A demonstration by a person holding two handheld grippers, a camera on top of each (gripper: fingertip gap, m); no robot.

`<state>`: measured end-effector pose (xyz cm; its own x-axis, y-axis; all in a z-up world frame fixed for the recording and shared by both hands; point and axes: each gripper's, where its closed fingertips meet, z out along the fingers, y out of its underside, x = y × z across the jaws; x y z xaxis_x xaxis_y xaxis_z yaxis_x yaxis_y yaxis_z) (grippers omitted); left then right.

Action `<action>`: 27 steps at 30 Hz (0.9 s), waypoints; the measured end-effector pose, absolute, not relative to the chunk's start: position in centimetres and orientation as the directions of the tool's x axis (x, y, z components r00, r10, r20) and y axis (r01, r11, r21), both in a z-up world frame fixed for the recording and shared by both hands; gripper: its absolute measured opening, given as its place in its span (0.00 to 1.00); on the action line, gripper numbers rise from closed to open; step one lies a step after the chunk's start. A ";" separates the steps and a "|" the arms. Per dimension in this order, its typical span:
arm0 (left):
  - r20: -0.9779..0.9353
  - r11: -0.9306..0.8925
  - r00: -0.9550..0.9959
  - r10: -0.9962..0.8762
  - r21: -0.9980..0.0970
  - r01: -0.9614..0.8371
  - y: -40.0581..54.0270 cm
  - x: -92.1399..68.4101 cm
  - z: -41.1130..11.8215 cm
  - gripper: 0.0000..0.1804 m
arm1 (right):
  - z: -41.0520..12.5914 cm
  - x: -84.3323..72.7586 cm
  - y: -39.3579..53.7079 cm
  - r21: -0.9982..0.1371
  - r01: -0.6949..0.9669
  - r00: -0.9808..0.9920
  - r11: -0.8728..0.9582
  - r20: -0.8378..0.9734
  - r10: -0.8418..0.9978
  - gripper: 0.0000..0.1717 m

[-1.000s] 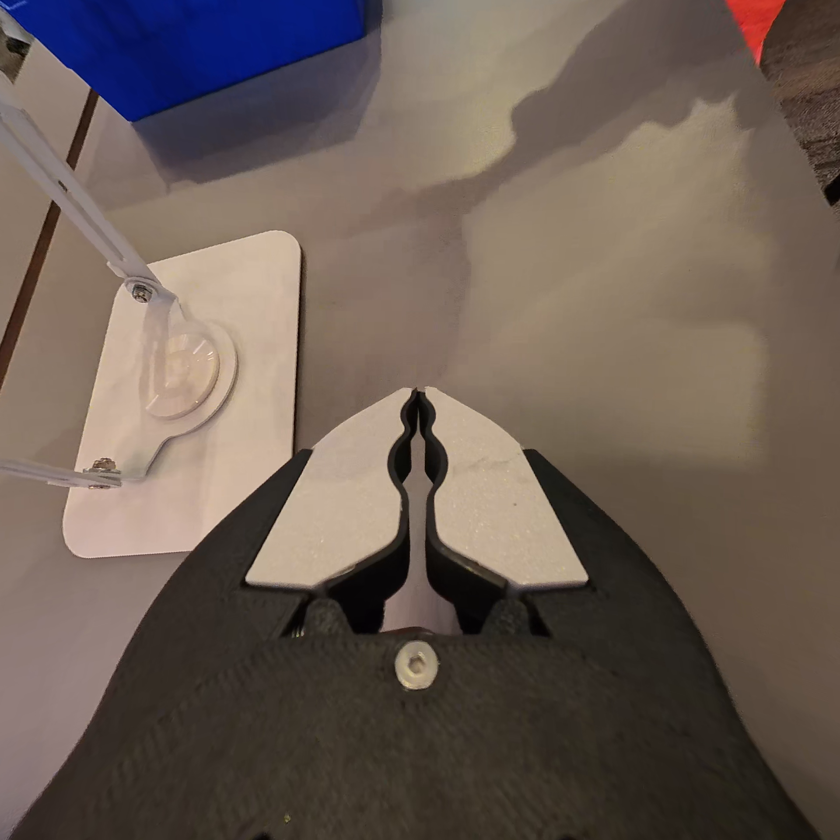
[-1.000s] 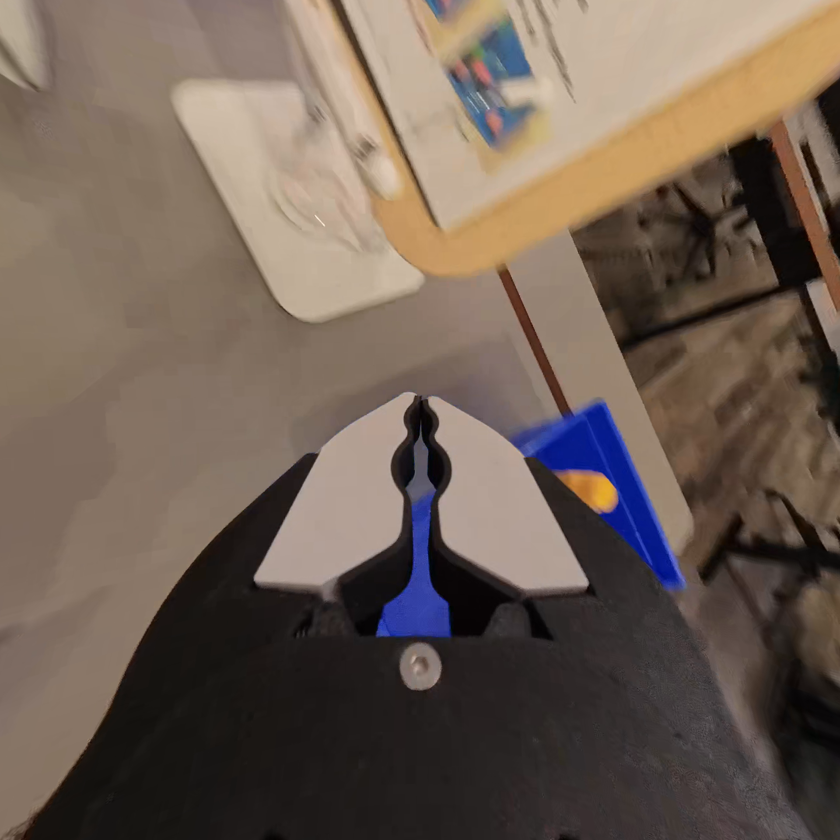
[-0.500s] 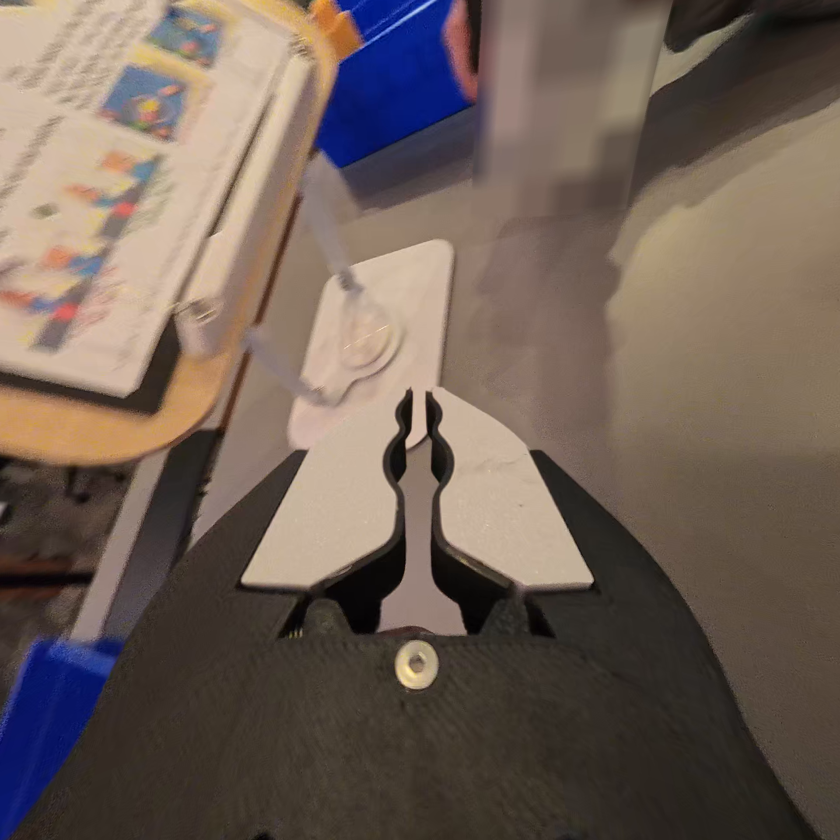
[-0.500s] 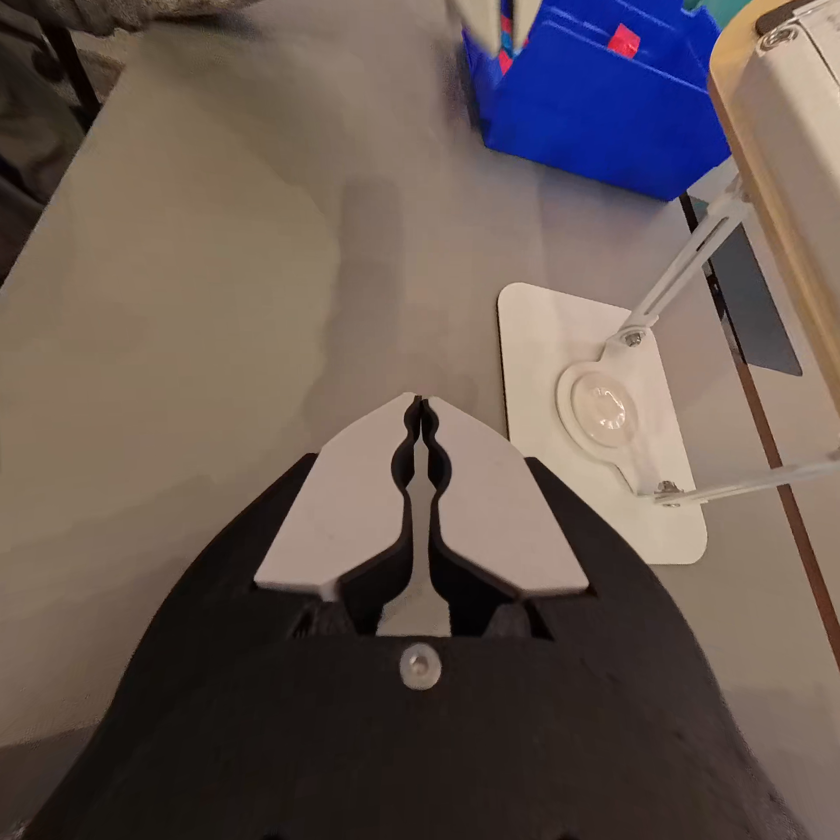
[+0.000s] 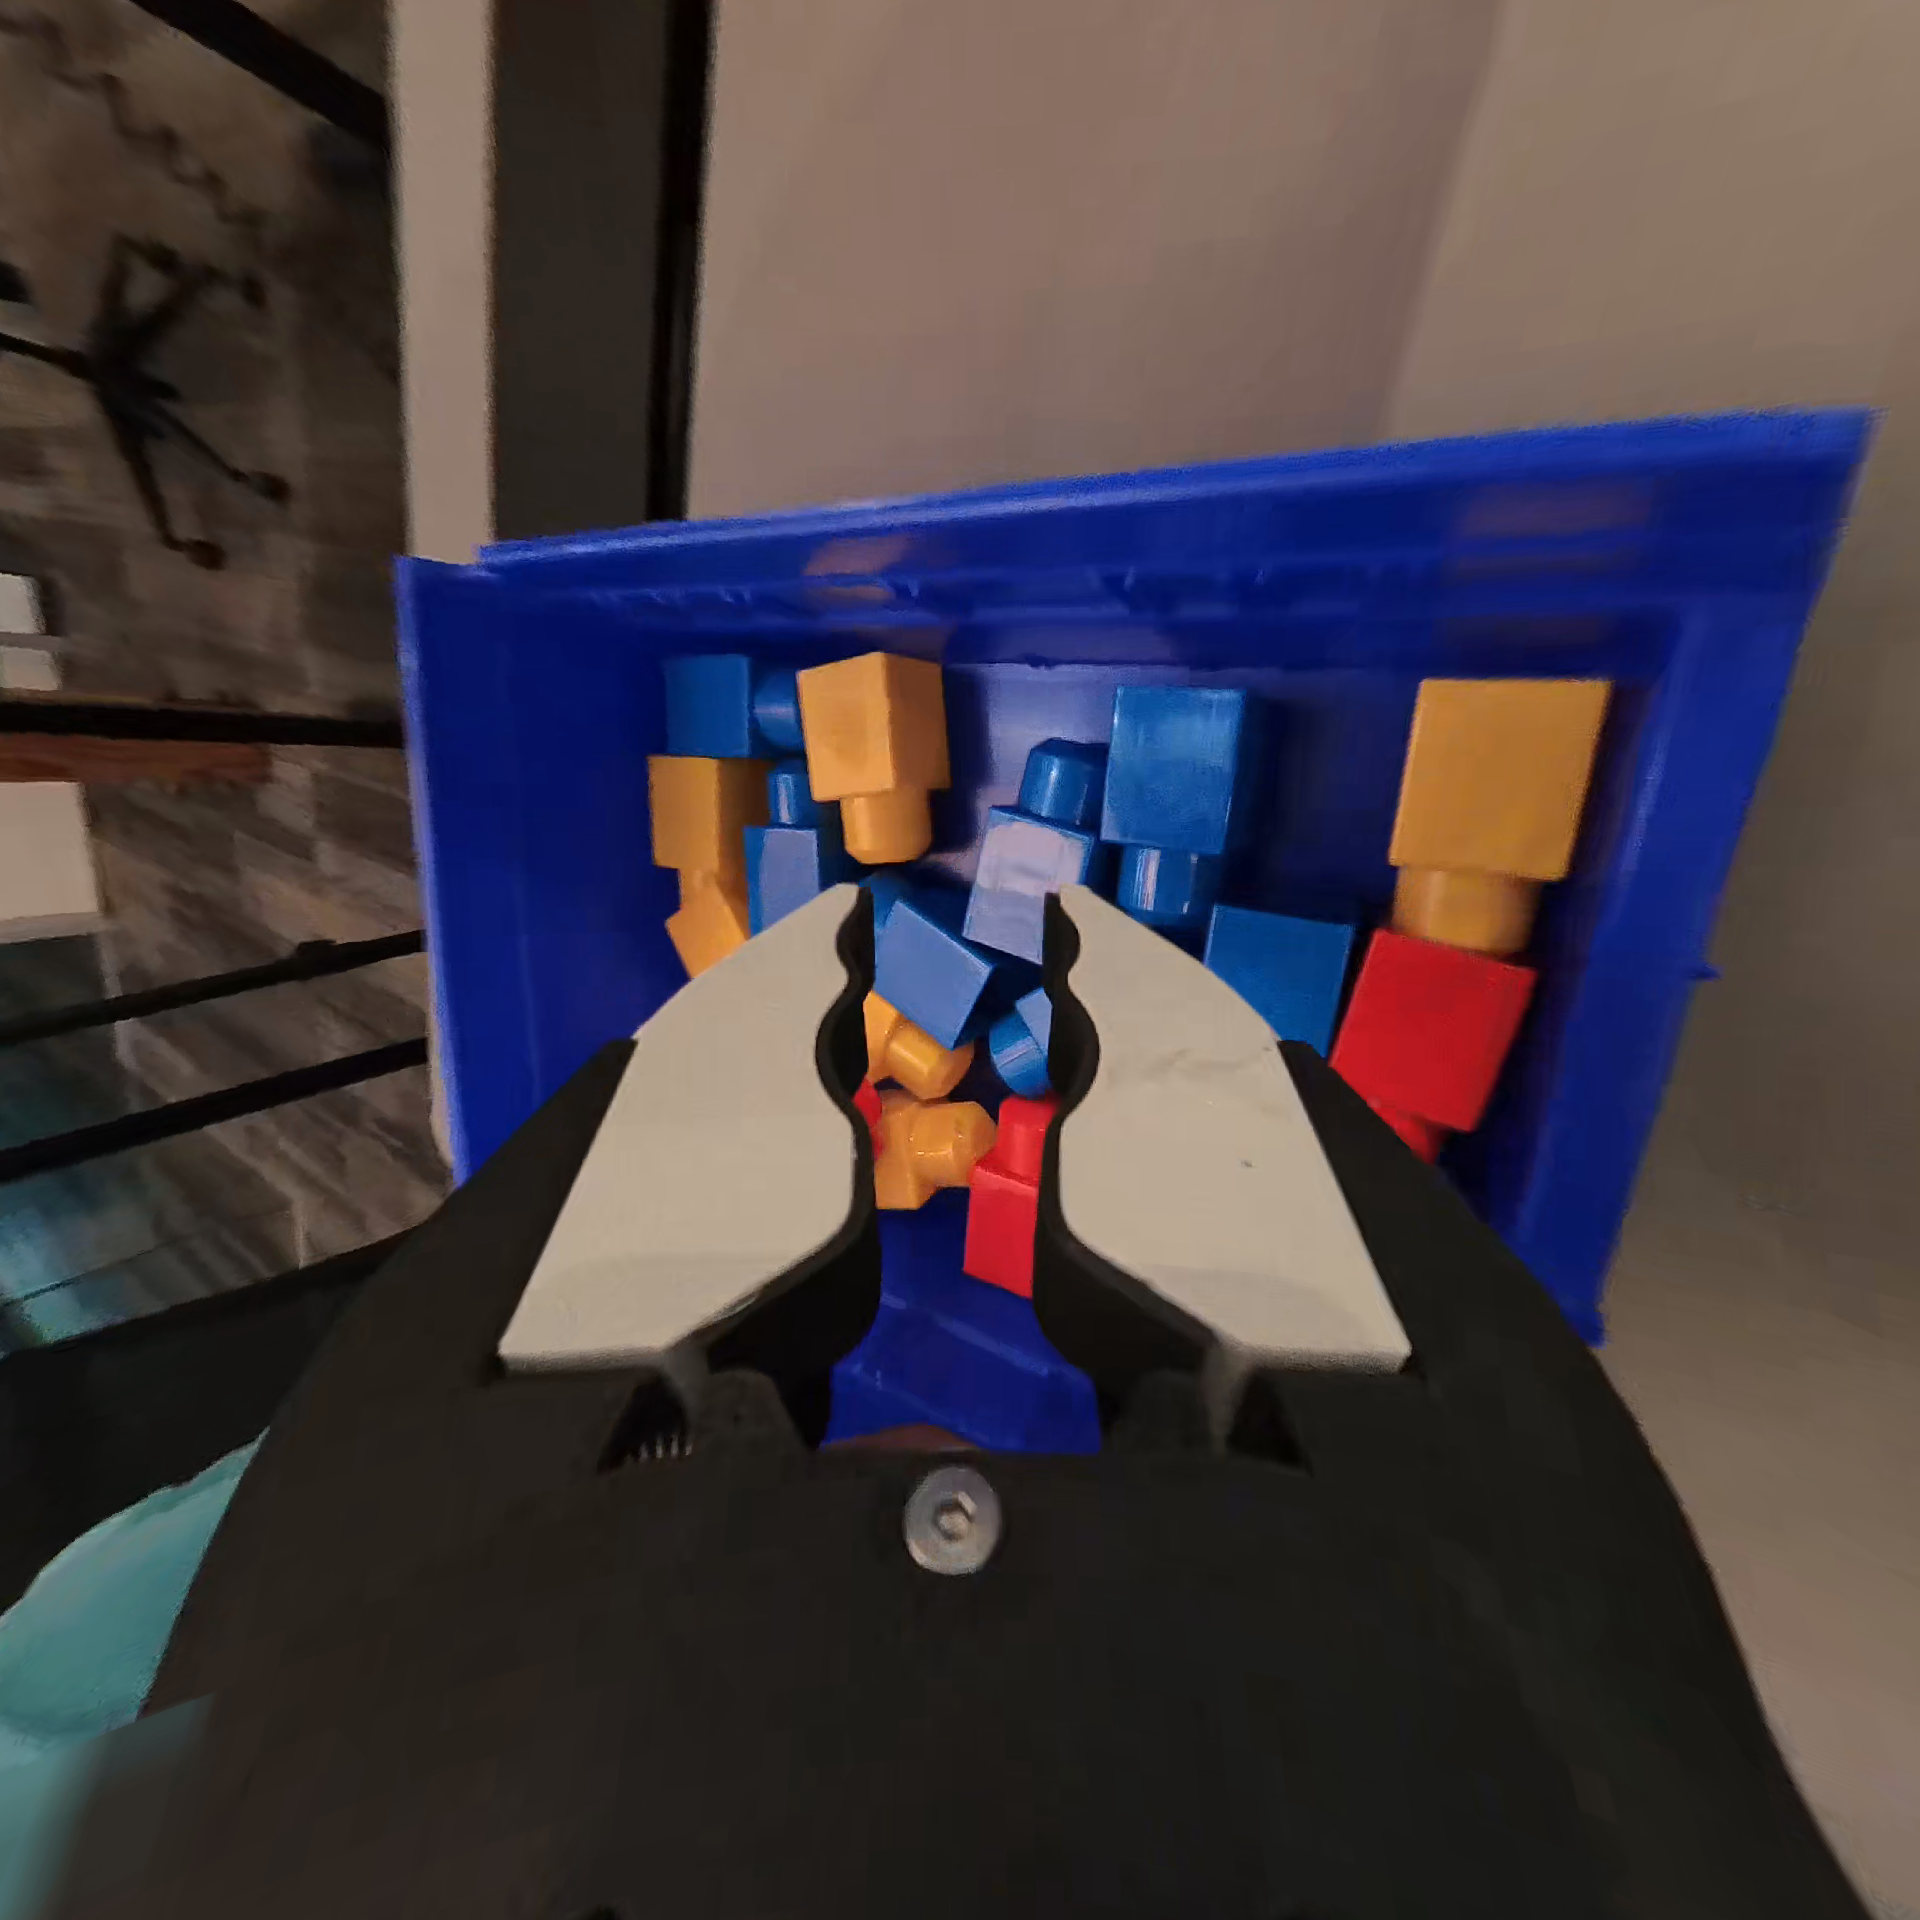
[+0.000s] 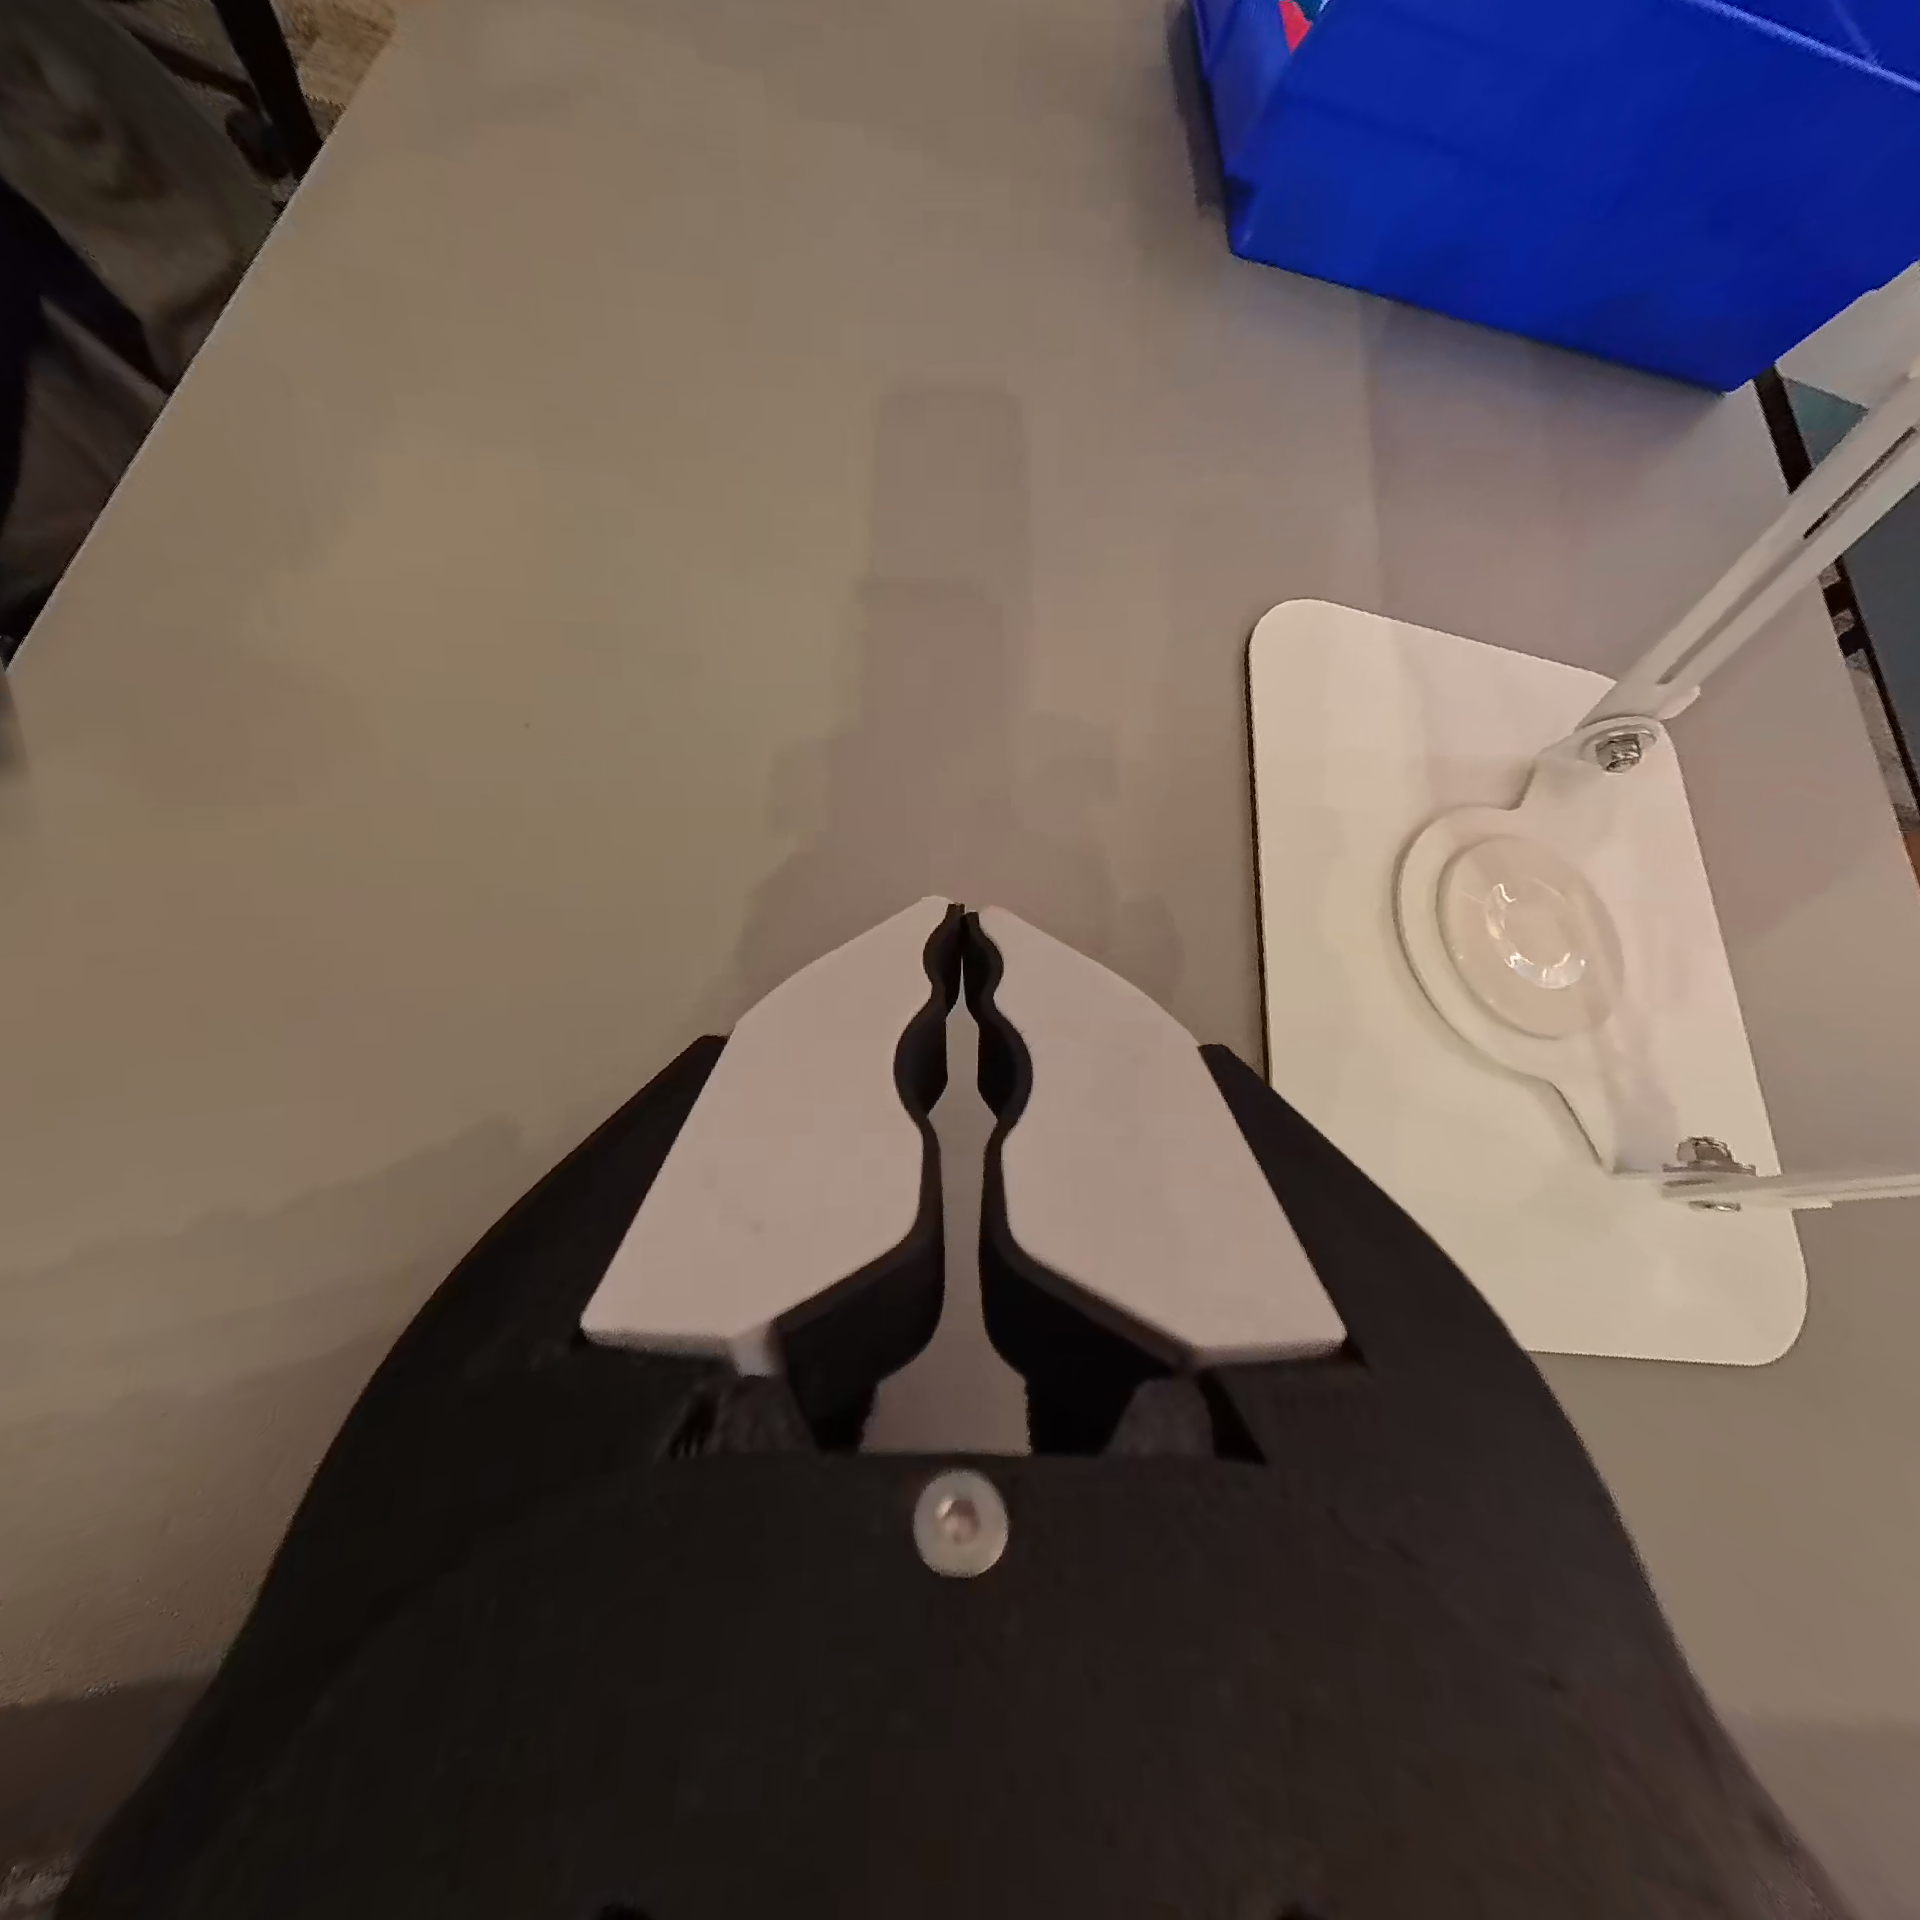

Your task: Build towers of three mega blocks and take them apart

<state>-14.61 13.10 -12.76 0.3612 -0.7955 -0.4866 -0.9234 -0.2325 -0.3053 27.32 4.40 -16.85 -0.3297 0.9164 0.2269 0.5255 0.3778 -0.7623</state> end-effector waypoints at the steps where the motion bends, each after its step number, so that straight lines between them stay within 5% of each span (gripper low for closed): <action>1: -0.455 -0.234 0.338 -0.824 -0.269 -0.934 13.5 -14.8 -13.8 0.17 | -16.9 27.3 4.4 -0.763 0.526 -0.330 0.376 0.224 0.917 0.00; 7: -0.287 -0.239 0.260 -0.922 -0.104 -0.965 14.2 -15.7 -19.1 0.19 | -17.1 27.6 4.5 -0.765 0.528 -0.333 0.369 0.214 0.918 0.00; 16: -0.167 -0.275 0.276 -0.946 -0.035 -0.961 14.5 -16.8 -22.2 0.23 | -17.5 27.7 4.4 -0.758 0.537 -0.347 0.370 0.201 0.916 0.00; 27: -0.264 -0.311 0.340 -0.903 -0.144 -0.939 15.0 -15.9 -19.8 0.20 | -17.5 27.9 4.6 -0.759 0.537 -0.341 0.369 0.204 0.918 0.00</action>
